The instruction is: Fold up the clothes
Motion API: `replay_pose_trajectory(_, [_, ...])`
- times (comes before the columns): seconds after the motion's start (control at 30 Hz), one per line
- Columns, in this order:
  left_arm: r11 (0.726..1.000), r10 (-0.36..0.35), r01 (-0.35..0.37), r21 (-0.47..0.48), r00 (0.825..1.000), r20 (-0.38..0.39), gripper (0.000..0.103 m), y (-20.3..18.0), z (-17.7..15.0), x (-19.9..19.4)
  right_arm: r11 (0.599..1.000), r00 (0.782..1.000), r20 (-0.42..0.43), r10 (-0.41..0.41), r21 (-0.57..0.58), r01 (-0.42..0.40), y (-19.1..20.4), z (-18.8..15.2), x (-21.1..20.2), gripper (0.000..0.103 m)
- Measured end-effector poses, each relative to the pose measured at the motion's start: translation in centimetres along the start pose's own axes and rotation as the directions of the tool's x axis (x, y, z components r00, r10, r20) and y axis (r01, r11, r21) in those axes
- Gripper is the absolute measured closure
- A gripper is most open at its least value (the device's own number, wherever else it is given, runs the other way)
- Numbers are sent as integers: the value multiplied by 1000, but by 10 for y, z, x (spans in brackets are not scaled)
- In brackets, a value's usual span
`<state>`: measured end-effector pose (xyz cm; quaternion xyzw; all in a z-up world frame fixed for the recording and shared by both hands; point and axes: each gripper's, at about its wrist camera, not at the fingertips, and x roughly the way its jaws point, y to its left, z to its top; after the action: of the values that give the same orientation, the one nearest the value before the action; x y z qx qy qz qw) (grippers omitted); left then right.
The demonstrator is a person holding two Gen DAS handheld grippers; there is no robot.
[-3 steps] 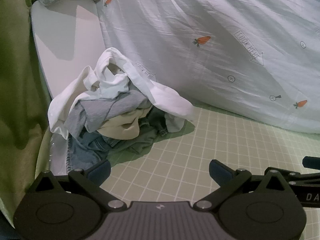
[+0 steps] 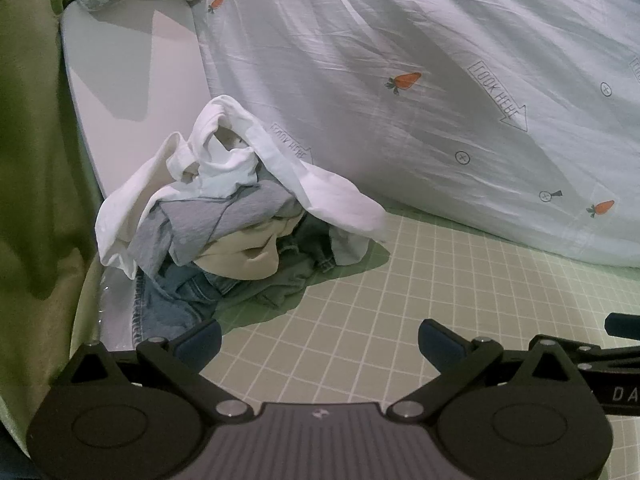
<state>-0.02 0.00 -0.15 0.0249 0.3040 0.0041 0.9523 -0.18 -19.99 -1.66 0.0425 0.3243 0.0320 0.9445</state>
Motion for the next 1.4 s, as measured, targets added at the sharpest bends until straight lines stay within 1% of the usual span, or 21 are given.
replay_pose_trajectory(1.4, [1000,5,-5,-5,1000,-19,0,0,-1,3,1000,1000,-14,7,-12,-7,3,2,7,1])
